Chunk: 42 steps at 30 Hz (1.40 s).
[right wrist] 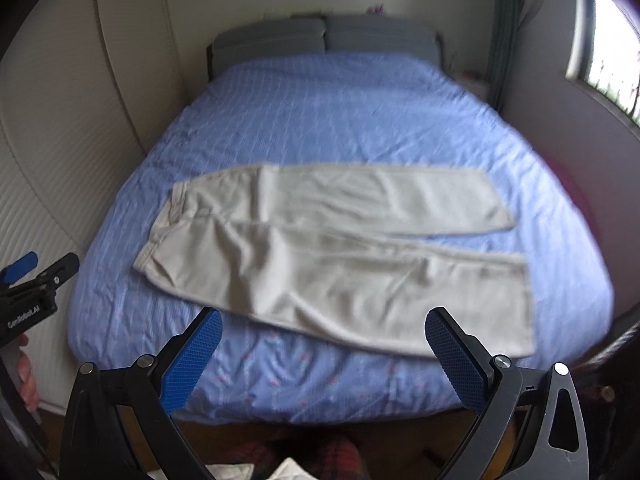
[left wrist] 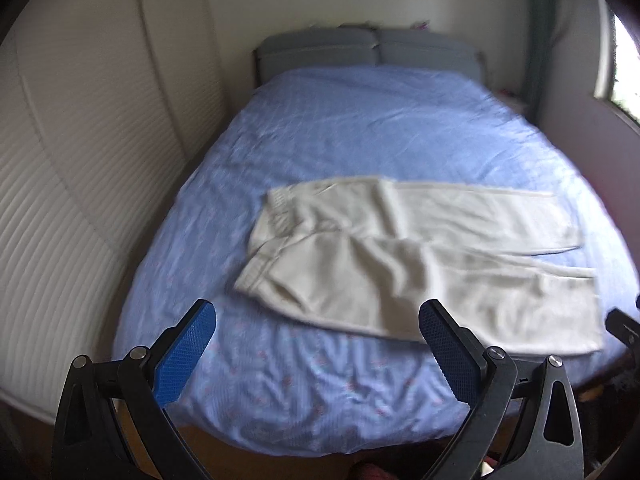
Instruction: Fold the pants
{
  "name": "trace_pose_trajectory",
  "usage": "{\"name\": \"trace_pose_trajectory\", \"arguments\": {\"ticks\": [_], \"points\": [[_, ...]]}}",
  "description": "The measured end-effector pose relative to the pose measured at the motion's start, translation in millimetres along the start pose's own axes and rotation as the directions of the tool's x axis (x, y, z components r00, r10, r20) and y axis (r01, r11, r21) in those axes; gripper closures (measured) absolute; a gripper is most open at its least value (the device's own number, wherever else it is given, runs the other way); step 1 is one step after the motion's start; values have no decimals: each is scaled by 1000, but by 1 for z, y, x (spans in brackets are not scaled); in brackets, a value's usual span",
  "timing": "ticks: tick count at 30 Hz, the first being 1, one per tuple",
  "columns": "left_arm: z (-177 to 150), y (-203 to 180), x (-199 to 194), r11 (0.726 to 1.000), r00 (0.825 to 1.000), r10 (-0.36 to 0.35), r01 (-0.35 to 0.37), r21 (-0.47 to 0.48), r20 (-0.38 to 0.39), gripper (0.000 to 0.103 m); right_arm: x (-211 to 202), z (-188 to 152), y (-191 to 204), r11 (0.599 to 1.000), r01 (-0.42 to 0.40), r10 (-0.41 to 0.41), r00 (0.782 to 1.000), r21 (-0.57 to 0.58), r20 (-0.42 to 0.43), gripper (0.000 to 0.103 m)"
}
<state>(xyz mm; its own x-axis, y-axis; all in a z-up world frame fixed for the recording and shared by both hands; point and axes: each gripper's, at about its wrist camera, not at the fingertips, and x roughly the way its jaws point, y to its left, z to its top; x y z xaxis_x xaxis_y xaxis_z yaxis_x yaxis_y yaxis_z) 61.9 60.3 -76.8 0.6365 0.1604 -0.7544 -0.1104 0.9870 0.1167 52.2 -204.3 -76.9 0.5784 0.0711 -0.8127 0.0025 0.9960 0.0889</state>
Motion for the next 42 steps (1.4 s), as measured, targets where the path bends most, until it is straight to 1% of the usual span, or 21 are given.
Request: {"name": "trace_pose_trajectory", "arguments": {"ticks": [1, 3, 5, 9, 12, 14, 17, 19, 22, 24, 25, 26, 31, 33, 34, 36, 37, 38, 39, 40, 42], "points": [[0, 2, 9, 1000, 1000, 15, -15, -8, -17, 0, 18, 1, -1, 999, -32, 32, 999, 16, -44, 0], [-2, 7, 26, 999, 997, 46, -47, -23, -61, 0, 43, 2, -2, 996, -75, 78, 992, 40, -98, 1], [-3, 14, 42, 998, 995, 51, -54, -35, -84, 0, 69, 3, -1, 992, -114, 121, 982, 55, -143, 1], [-7, 22, 77, 996, 987, 85, -88, -13, -134, 0, 116, 3, 6, 987, -143, 157, 963, 78, -219, 2], [-10, 28, 104, 997, 981, 76, -77, 2, -181, 0, 147, -1, 16, 983, -151, 174, 946, 105, -274, 3], [-13, 33, 124, 999, 974, 50, -51, -2, -220, 0, 165, -5, 20, 976, -160, 200, 929, 150, -310, 7], [-18, 43, 164, 999, 958, 28, -33, -11, -287, 0, 189, -11, 28, 969, -145, 209, 914, 201, -348, 9], [-21, 52, 197, 1000, 936, 17, -24, -17, -350, 2, 209, -18, 32, 960, -129, 220, 899, 250, -379, 11], [-26, 61, 234, 1000, 910, -10, -1, -26, -414, 3, 242, -35, 36, 915, -100, 275, 864, 391, -422, 16], [-28, 67, 258, 998, 889, -54, 29, -62, -455, 4, 259, -44, 38, 888, -72, 299, 842, 455, -449, 18], [-29, 69, 268, 996, 879, -74, 43, -76, -470, 4, 265, -48, 39, 872, -59, 309, 836, 486, -454, 18], [-31, 70, 280, 994, 867, -98, 60, -92, -489, 4, 269, -51, 41, 863, -51, 314, 833, 502, -455, 18], [-39, 69, 320, 988, 820, -154, 108, -115, -552, 4, 285, -57, 48, 834, -18, 314, 838, 552, -446, 18], [-41, 68, 334, 983, 797, -179, 128, -128, -577, 4, 294, -58, 51, 819, -14, 324, 836, 574, -442, 19], [-41, 67, 339, 982, 790, -185, 132, -133, -585, 4, 298, -58, 52, 810, -11, 330, 835, 586, -440, 20], [-42, 67, 348, 979, 774, -202, 141, -148, -599, 4, 310, -58, 54, 779, -10, 356, 830, 627, -429, 23], [-43, 69, 354, 970, 757, -240, 162, -180, -608, 5, 314, -56, 54, 770, -11, 365, 828, 639, -425, 24], [-43, 70, 359, 960, 741, -278, 184, -213, -612, 9, 320, -56, 54, 760, -7, 371, 826, 650, -424, 27], [-45, 71, 365, 944, 715, -324, 204, -259, -620, 12, 326, -55, 55, 753, 0, 375, 822, 658, -428, 29], [-46, 73, 370, 937, 700, -343, 205, -283, -626, 14, 332, -53, 55, 743, 6, 382, 817, 669, -431, 32], [-44, 77, 373, 928, 695, -361, 201, -315, -622, 23, 340, -49, 55, 737, 22, 377, 816, 675, -438, 40]]}}
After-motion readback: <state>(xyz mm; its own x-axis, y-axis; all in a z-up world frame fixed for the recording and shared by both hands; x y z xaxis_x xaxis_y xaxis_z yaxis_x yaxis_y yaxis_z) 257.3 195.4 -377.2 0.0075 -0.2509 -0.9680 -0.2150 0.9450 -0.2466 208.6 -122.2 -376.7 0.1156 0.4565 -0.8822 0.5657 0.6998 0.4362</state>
